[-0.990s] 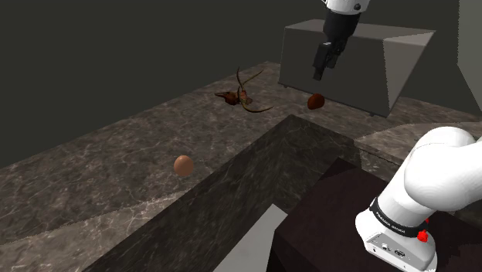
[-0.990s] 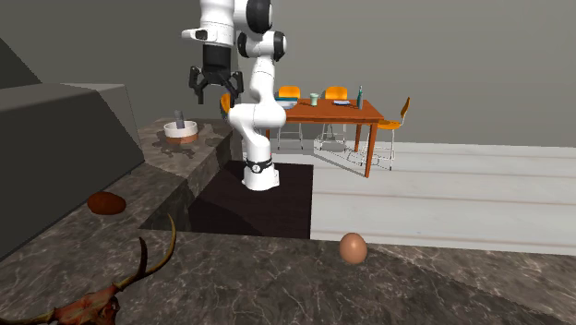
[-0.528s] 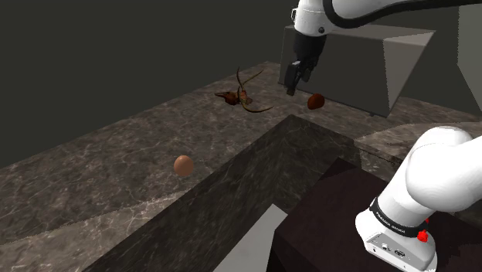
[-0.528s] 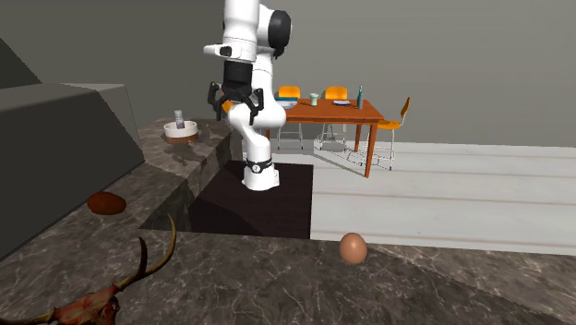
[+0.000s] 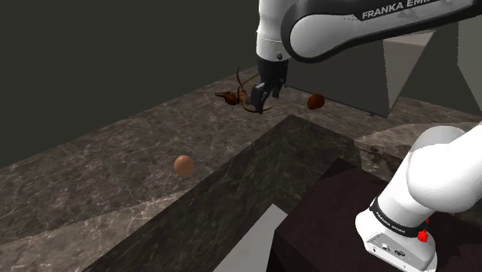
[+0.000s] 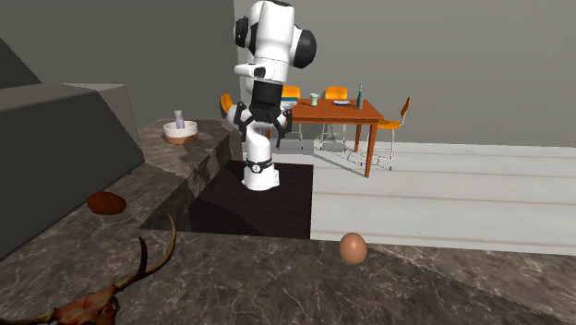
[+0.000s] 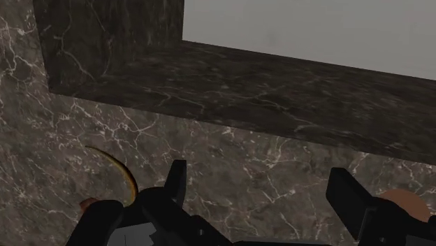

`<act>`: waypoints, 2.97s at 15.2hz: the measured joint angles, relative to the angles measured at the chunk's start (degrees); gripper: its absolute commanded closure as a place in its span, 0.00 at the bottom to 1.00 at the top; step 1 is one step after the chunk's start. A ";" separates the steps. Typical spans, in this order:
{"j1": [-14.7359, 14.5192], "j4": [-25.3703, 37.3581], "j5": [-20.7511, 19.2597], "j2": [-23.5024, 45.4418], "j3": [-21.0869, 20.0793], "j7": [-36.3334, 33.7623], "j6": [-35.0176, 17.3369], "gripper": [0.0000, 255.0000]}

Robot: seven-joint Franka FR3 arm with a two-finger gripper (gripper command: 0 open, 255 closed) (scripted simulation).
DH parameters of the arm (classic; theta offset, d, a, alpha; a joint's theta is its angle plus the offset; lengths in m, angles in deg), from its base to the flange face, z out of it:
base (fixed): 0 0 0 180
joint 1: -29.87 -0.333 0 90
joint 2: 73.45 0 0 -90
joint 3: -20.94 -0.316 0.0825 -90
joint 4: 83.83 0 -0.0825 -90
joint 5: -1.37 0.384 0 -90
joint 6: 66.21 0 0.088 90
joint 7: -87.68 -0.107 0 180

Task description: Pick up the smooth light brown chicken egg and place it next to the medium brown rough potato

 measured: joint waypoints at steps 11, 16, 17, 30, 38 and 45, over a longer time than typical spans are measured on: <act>-0.88 10.65 -9.04 20.27 -10.56 -14.96 -7.43 0.00; -2.88 18.41 -16.87 31.68 -13.33 -22.72 -8.14 0.00; -3.79 19.94 -18.65 34.15 -13.72 -24.65 -8.21 0.00; -12.99 38.36 -31.58 55.71 -11.85 -33.74 -5.88 0.00; -12.90 37.86 -32.63 57.20 -11.18 -34.35 -7.77 0.00; -12.91 37.87 -32.63 57.19 -11.19 -34.35 -7.76 1.00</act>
